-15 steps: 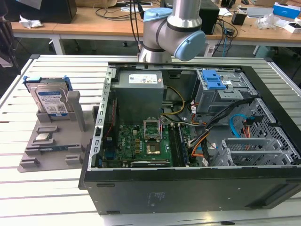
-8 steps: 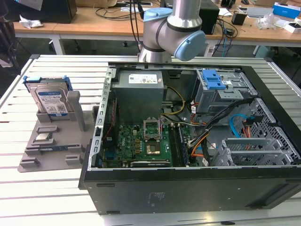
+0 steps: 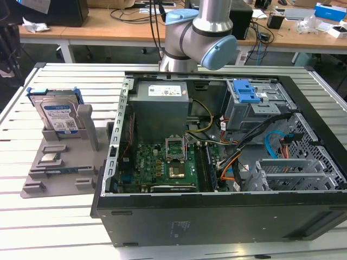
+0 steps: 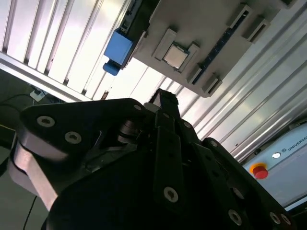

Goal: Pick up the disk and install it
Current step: 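Pick up the disk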

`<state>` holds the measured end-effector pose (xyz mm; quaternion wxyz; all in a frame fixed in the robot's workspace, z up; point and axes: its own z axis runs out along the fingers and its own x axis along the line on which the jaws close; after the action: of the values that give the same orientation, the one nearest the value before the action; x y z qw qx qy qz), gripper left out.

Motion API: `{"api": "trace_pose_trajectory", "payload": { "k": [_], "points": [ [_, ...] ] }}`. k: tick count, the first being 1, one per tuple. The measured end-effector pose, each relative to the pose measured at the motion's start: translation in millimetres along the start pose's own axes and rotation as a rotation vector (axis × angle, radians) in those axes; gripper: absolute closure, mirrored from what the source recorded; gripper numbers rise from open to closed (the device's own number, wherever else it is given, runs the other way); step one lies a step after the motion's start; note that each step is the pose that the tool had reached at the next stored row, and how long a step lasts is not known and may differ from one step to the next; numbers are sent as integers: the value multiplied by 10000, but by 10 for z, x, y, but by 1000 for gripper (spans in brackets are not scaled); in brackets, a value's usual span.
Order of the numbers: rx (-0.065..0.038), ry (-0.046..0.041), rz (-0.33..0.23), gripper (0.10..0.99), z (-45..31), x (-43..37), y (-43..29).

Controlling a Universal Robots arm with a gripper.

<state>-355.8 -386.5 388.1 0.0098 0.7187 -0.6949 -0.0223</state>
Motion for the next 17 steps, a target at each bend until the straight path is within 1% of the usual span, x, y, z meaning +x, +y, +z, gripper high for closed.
{"api": "trace_pose_trajectory", "payload": {
  "k": [4, 6, 7, 8, 10, 12, 17],
  "points": [
    [5, 11, 419, 980, 0, 1, 0],
    [7, 45, 485, 973, 1, 1, 0],
    [7, 53, 495, 918, 1, 0, 0],
    [7, 57, 500, 792, 1, 0, 0],
    [7, 65, 509, 792, 1, 1, 0],
    [7, 75, 523, 667, 1, 0, 0],
    [7, 88, 539, 667, 1, 0, -1]
  ]
}}
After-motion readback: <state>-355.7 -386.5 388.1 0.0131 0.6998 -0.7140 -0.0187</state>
